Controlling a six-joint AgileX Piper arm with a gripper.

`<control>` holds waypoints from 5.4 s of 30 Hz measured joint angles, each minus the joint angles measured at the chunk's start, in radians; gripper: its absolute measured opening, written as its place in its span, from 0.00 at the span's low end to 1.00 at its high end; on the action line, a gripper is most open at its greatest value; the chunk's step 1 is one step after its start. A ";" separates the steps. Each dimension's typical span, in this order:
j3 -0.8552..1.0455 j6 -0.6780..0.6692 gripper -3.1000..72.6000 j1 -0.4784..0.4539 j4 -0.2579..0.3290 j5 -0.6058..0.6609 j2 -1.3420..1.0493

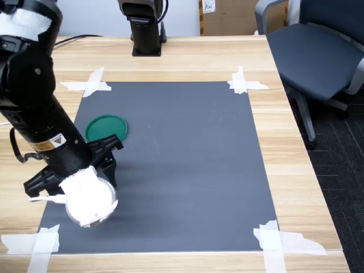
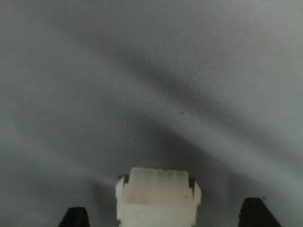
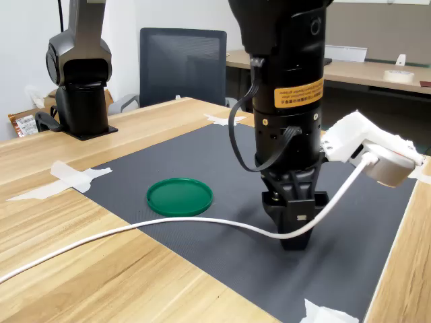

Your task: Grasp a white terminal and put it in the green lid.

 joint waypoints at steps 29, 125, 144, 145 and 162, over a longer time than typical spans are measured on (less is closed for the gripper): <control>-0.035 -0.001 0.45 0.000 0.017 0.002 0.040; 0.749 -0.368 0.45 -0.174 0.040 -0.230 -0.537; 0.749 -0.420 0.55 -0.174 0.100 -0.222 -0.512; 0.749 -0.420 0.57 -0.174 0.102 -0.220 -0.512; 0.749 -0.396 0.61 -0.174 0.127 -0.252 -0.552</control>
